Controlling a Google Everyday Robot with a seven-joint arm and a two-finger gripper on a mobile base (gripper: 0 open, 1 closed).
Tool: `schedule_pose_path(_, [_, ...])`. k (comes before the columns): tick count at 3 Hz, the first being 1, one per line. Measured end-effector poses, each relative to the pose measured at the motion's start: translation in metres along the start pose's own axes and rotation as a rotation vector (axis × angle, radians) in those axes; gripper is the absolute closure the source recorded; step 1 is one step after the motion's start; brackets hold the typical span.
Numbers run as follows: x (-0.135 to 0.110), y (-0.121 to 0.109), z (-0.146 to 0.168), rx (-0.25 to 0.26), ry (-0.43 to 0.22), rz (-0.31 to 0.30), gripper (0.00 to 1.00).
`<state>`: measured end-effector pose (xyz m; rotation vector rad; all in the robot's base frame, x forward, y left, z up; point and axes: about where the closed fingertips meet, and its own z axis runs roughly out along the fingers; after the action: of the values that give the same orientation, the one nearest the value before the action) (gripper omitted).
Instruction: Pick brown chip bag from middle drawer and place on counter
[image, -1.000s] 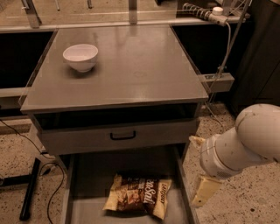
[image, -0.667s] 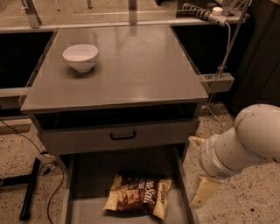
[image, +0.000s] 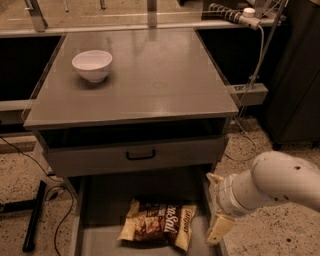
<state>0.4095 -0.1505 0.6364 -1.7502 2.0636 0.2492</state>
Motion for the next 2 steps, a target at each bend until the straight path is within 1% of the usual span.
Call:
schedule_pose_path(1, [0.014,-0.008,0.055,0.005,-0.085,-0.008,0.0])
schedule_pose_path(2, [0.024,-0.003,0.114,-0.018,-0.175,-0.007,0.0])
